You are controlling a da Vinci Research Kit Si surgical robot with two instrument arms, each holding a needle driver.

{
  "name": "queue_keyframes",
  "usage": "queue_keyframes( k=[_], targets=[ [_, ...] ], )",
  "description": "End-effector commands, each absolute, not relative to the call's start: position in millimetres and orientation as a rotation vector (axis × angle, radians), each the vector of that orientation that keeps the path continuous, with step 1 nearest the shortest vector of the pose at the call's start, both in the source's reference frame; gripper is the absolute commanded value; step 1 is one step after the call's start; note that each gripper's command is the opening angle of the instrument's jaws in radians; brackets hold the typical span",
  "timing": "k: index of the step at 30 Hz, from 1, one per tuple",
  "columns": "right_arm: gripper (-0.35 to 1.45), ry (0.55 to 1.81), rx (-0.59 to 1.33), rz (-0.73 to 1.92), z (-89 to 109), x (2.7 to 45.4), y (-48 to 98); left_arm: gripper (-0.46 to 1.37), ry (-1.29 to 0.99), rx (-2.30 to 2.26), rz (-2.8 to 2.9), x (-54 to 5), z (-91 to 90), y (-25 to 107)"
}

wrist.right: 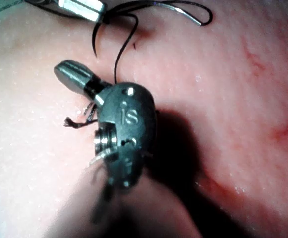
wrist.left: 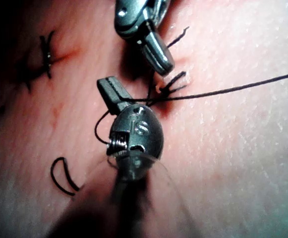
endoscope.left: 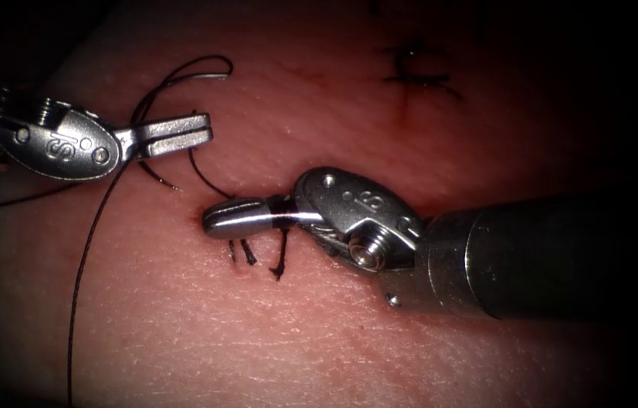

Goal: Wound Closure
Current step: Wrap suture once clockwise around right gripper

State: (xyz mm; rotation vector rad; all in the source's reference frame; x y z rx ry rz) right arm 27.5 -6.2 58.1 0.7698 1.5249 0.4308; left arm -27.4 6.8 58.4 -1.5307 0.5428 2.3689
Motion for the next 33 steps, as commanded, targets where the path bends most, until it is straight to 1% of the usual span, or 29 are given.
queue_keyframes(
  k=[1,21,29,33],
  targets=[
    [-0.35,1.524,0.768,0.432,58.1,27.5,-6.2,-0.35,0.543,-1.531,2.369,-27.4,58.4,6.7],
    [-0.35,1.514,0.777,0.423,58.6,27.5,-5.4,-0.35,0.446,-1.506,2.333,-28.4,54.2,9.8],
    [-0.35,1.487,0.810,0.396,59.8,29.6,-5.4,-0.35,0.425,-1.501,2.350,-28.9,54.0,10.3],
    [-0.35,1.487,0.815,0.385,60.9,30.7,-4.5,-0.35,0.421,-1.519,2.353,-30.1,53.8,10.0]
  ],
)
